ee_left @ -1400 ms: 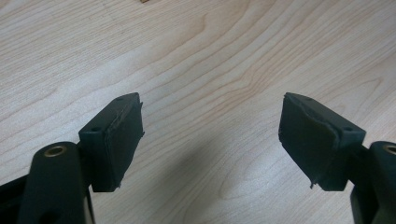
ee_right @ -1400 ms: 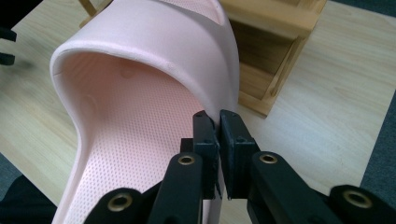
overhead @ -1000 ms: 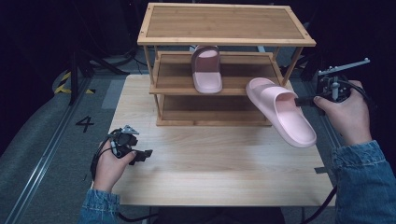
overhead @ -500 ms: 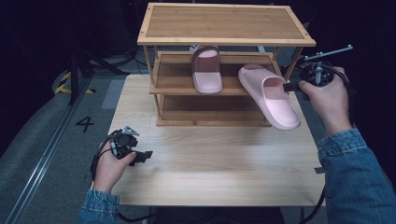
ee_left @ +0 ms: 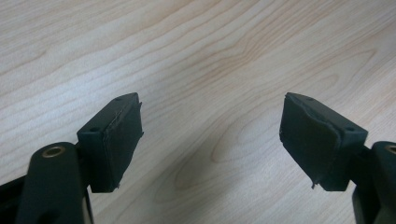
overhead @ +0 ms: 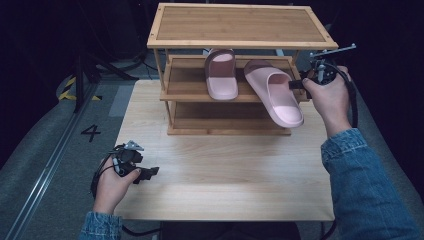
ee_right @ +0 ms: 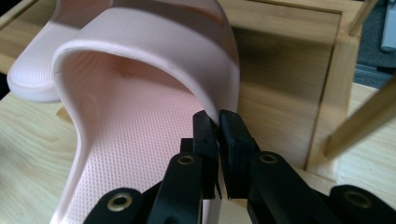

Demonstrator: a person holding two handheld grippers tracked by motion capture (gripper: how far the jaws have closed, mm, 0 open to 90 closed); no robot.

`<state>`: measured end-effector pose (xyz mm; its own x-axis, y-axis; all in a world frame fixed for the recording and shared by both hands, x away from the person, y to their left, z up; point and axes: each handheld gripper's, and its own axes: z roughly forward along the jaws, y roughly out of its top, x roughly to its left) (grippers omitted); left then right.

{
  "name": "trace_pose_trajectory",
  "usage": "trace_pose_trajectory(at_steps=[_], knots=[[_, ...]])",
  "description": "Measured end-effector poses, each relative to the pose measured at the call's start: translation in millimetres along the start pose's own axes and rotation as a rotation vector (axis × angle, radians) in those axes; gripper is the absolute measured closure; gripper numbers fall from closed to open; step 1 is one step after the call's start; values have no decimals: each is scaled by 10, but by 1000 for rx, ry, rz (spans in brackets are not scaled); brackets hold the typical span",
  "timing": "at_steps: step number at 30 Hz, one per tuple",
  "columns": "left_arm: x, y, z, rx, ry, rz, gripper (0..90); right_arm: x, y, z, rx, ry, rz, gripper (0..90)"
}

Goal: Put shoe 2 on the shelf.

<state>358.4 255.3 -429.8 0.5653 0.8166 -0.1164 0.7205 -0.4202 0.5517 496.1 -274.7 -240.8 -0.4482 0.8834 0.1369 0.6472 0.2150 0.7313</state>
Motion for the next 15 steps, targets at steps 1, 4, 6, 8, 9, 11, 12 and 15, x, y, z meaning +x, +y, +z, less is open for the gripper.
trace_pose_trajectory(at_steps=[1,4,6,8,9,11,12,15], knots=[[-6,-13,-8,2,-3,-3,214,2,9,27,-5,-1,-2,858],[-15,-44,-42,-2,-2,-5,214,8,25,114,-21,-13,9,858],[-12,-55,-55,-2,1,-4,215,24,30,159,-19,-12,16,858],[-12,-98,-78,-1,0,-18,215,35,28,208,-24,-18,22,858],[-9,-114,-83,0,4,-19,215,39,27,225,-27,-22,26,858],[-5,-145,-93,1,9,-27,216,34,25,257,-43,-26,31,858],[-1,-157,-101,3,11,-29,216,36,26,270,-47,-30,35,858],[5,-179,-117,1,15,-33,216,32,32,309,-60,-28,29,858]])
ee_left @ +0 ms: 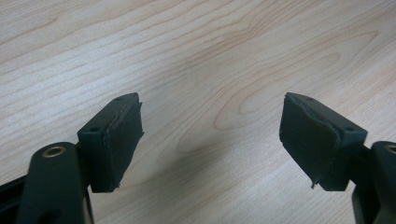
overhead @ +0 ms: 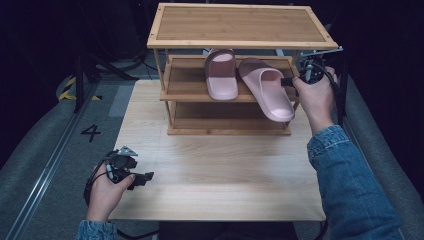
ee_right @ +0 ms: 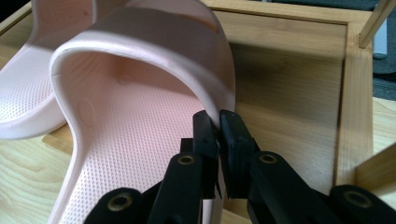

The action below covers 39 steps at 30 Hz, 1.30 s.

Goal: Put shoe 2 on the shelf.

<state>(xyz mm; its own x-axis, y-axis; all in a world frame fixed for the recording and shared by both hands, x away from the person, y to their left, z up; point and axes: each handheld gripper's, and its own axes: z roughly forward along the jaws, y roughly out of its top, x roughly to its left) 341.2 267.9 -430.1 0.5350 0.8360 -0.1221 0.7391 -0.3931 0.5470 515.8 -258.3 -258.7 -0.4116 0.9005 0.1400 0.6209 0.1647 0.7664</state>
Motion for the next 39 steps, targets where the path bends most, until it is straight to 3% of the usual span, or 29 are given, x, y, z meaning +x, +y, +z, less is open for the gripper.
trace_pose_trajectory(at_steps=[9,13,18,20,22,31,39], knots=[[26,-34,-45,-6,7,-8,216,-1,-2,51,-18,29,-11,785],[6,18,-25,-8,-2,-1,216,17,-39,-17,-44,37,-25,722],[-12,90,17,-5,-11,14,216,19,-129,-238,-70,57,-51,712],[-12,122,35,-2,-12,25,216,26,-193,-358,-68,70,-83,710],[-21,155,56,1,-17,30,216,34,-263,-461,-57,52,-132,711],[-52,283,158,24,-23,57,215,125,-577,-848,-50,86,-204,725],[-67,328,178,34,-30,76,215,206,-892,-958,-12,146,-248,781]])
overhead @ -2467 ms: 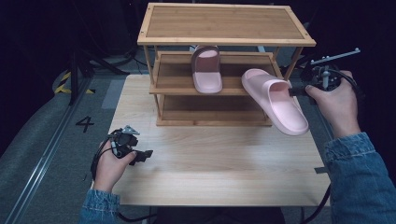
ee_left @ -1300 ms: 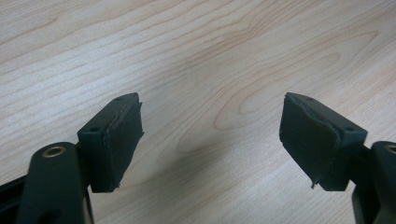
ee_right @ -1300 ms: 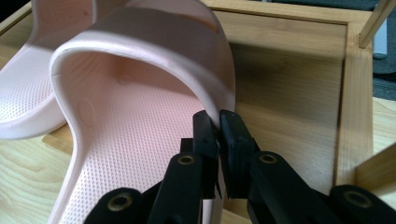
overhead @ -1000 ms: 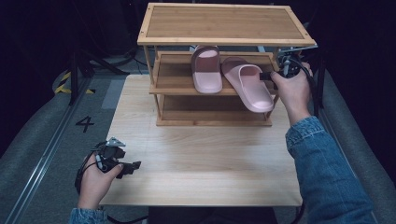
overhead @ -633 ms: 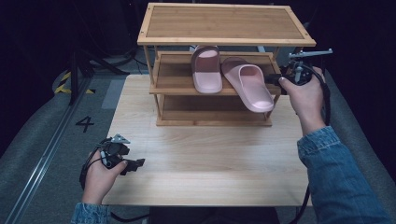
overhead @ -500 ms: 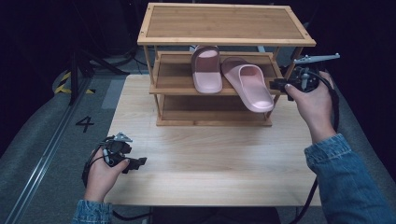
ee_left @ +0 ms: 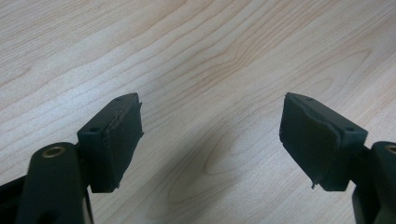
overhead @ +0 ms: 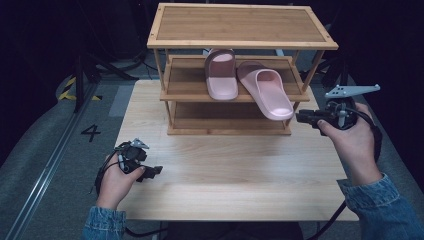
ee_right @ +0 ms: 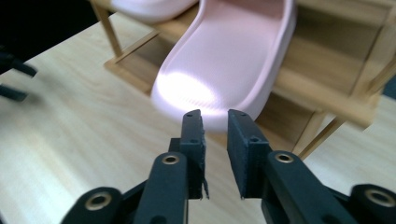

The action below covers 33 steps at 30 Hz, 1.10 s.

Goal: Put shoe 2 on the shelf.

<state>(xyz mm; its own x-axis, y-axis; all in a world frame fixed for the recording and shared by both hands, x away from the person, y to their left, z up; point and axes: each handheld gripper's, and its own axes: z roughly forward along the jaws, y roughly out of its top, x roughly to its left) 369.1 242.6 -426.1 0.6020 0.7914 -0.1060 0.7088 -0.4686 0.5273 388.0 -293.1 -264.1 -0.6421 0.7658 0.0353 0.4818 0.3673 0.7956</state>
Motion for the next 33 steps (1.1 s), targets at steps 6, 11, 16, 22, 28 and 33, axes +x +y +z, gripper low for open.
trace_pose_trajectory(at_steps=[6,11,16,22,28,33], knots=[[-1,-9,1,-2,1,-9,215,20,-165,94,3,-2,-5,821],[0,-14,9,-4,6,-9,215,22,-187,219,-8,12,-6,812],[6,-26,10,-3,2,-12,215,27,-160,310,-3,20,-1,824],[6,-62,-12,-9,5,-17,215,-2,-94,419,-9,4,8,812],[23,-134,-66,-19,18,-40,215,-23,39,569,9,1,12,812],[35,-189,-88,-16,21,-47,215,-64,144,700,18,-10,10,812]])
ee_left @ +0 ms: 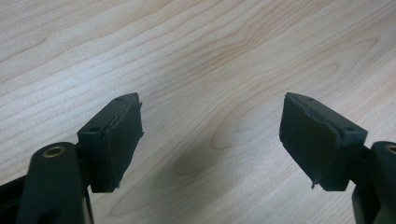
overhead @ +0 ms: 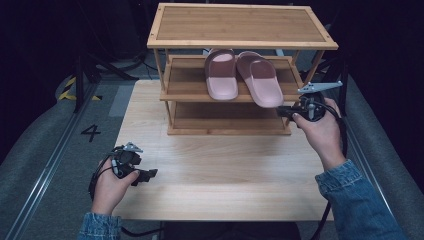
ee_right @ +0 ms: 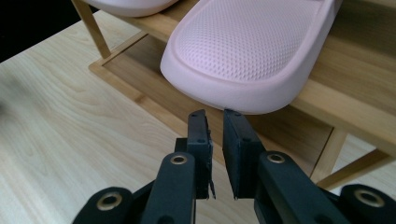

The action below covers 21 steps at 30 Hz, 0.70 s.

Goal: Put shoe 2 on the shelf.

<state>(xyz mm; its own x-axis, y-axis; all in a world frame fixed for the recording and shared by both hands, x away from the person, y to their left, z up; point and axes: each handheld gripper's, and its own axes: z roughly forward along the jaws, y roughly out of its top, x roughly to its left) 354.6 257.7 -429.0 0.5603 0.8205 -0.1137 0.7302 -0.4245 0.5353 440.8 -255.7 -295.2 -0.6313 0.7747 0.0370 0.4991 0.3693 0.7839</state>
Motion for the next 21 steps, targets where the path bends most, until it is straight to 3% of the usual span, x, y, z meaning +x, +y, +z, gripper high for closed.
trace_pose_trajectory(at_steps=[8,12,17,21], knots=[[17,-45,-39,-4,8,-10,215,-36,83,128,-9,6,11,787],[7,-65,-40,-4,10,-12,216,-41,85,21,-59,9,2,809],[-20,-117,-64,-1,21,-22,216,-235,140,-114,-113,-75,41,883],[-50,-140,-60,7,25,-9,216,-388,162,-9,-62,-142,46,900]])
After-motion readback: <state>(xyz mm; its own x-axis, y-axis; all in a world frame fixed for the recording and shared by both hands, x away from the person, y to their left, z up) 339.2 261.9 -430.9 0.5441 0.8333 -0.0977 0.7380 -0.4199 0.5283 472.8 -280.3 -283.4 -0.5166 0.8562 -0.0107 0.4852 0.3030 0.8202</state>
